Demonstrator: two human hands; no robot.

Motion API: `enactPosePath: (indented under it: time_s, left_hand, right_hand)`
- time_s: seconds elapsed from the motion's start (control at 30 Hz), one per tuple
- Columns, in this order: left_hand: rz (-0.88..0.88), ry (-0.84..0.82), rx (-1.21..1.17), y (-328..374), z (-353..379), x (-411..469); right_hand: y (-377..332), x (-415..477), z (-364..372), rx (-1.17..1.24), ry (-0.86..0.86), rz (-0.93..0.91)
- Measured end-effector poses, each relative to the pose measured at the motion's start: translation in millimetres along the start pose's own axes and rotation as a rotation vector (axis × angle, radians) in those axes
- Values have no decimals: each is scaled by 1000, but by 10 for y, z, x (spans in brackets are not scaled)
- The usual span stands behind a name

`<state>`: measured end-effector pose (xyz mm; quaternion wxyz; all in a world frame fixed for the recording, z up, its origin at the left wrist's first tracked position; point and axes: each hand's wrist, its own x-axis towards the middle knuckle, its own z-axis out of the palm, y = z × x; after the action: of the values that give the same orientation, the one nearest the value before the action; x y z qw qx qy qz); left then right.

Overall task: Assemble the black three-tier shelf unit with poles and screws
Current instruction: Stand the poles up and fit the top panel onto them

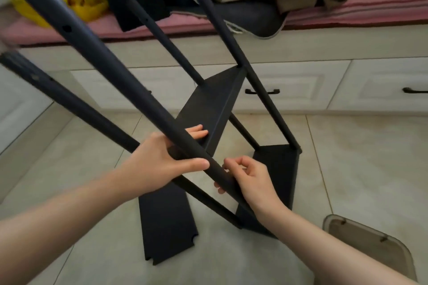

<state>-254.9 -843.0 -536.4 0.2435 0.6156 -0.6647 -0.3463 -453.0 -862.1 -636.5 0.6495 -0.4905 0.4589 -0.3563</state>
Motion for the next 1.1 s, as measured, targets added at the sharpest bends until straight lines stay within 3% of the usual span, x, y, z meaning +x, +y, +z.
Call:
enactPosePath:
  time_s: [0.4, 0.63, 1.1]
  left_hand:
    - [-331, 261, -433, -979, 295, -450]
    - [-405, 356, -618, -1319, 821, -659]
    - [-595, 376, -836, -1640, 1450, -983]
  right_hand:
    - [226, 259, 246, -233, -97, -50]
    - [486, 339, 214, -377, -107, -48]
    - [871, 212, 189, -572, -170, -47]
